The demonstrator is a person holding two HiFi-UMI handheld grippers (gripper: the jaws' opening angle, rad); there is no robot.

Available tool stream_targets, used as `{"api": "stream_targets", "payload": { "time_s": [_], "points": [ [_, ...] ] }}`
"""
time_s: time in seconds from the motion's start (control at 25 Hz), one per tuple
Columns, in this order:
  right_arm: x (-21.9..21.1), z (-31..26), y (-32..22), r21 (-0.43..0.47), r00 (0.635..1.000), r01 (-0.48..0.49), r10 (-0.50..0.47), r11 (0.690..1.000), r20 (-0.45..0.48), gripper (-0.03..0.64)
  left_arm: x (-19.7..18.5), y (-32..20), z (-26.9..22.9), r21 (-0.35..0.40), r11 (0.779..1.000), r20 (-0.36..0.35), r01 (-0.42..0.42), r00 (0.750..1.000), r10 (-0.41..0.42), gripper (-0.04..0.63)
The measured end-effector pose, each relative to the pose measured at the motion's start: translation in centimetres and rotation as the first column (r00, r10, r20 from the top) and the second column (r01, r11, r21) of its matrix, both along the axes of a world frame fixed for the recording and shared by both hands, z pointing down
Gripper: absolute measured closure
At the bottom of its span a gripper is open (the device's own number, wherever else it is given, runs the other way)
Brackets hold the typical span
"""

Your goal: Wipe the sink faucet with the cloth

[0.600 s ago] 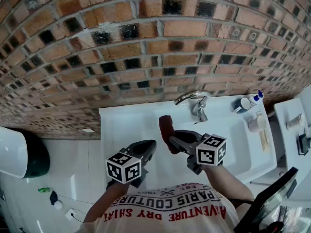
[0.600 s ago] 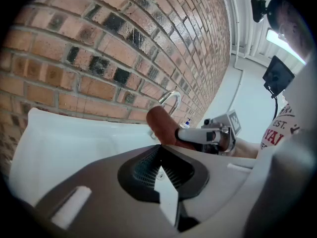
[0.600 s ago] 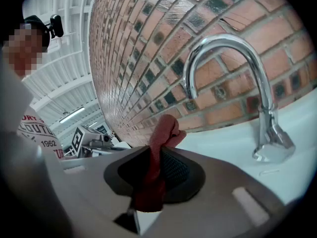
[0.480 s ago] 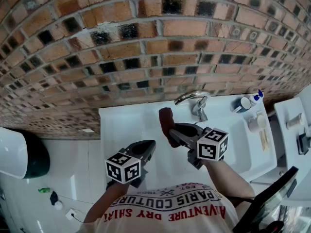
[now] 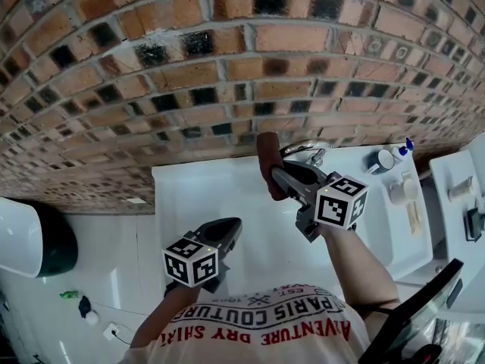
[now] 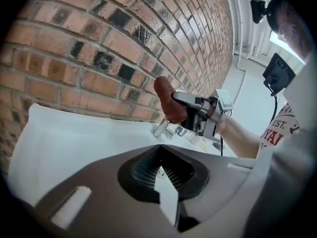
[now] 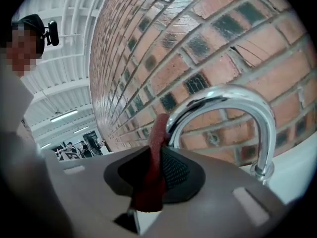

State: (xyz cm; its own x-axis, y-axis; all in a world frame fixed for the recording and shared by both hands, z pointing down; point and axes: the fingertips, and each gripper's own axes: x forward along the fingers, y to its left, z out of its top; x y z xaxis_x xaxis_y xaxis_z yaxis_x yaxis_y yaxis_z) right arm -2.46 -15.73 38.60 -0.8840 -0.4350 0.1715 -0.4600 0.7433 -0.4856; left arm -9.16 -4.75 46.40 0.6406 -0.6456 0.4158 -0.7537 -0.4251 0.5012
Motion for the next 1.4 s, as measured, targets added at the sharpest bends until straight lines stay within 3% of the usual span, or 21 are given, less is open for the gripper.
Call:
{"api": "stream_targets", "payload": {
  "time_s": [0.56, 1.4],
  "points": [
    [0.5, 0.6, -0.3, -0.036, 0.999, -0.032, 0.033, 0.999, 0.036, 0.549, 0.2, -0.3, 0.4, -0.007, 1.000, 0.000, -0.007, 1.000, 0.007, 0.591],
    [4.7, -4.2, -0.5, 0.047, 0.991, -0.089, 0.083, 0.995, 0.105, 0.549, 1.4, -0.9, -0.5, 0.012, 0.999, 0.024, -0.031, 0.999, 0.031, 0.591]
  ]
}}
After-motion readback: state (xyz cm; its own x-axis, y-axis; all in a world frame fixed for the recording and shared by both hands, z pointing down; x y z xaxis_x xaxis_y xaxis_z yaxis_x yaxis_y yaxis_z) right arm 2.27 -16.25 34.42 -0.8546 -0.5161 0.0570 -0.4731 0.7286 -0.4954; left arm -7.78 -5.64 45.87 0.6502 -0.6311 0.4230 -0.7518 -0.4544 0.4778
